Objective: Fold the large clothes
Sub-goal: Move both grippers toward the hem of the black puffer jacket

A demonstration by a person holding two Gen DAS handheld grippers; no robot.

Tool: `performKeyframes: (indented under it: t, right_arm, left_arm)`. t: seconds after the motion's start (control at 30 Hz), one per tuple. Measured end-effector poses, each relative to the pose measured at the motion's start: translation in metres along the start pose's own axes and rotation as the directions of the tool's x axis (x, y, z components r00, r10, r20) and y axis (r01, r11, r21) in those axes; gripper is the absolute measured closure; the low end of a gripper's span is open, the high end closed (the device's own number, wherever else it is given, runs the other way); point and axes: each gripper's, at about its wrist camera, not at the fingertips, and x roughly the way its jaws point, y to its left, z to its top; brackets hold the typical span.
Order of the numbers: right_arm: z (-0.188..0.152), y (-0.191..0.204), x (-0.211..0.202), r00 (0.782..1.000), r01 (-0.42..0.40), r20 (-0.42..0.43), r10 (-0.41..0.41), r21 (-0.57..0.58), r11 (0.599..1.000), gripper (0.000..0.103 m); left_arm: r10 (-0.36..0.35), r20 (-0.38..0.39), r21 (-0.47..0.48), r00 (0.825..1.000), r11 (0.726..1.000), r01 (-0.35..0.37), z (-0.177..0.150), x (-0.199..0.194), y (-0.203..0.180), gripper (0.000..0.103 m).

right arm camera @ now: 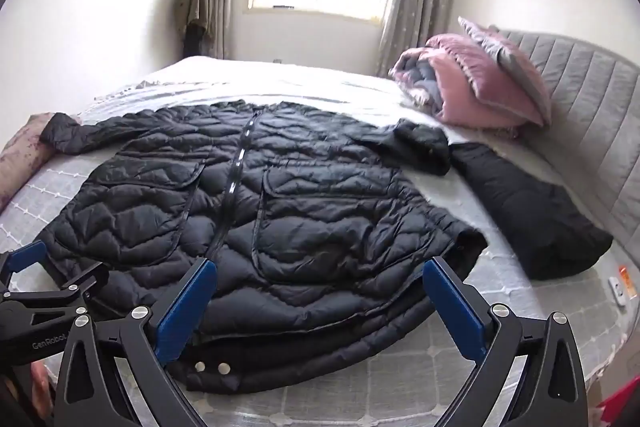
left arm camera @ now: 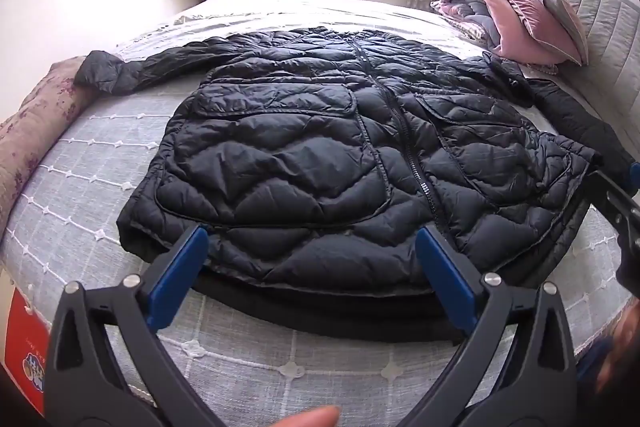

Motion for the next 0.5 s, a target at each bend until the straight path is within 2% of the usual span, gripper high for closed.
performKeyframes:
  t: [0.23, 0.33, 0.5]
  right_arm:
    - [0.002, 0.002, -0.002, 1.0, 0.002, -0.031, -0.002, -0.01, 1.0, 0.0]
    - [-0.004, 0.008, -0.003, 0.999, 0.046, -0.001, -0.046, -0.005, 0.999, 0.0]
    - [-0.005, 0.004, 0.004, 0.998, 0.065, 0.018, -0.065, -0.015, 0.998, 0.0]
  left_arm:
    - [0.002, 0.003, 0.002, 1.0, 1.0, -0.002, 0.001, 0.002, 0.007, 0.0]
    - [-0.004, -0.004, -0.004, 1.0, 1.0, 0.004, 0.002, 0.001, 0.007, 0.0]
    - [0.003, -0.008, -0.004, 1.0, 1.0, -0.003, 0.001, 0.002, 0.007, 0.0]
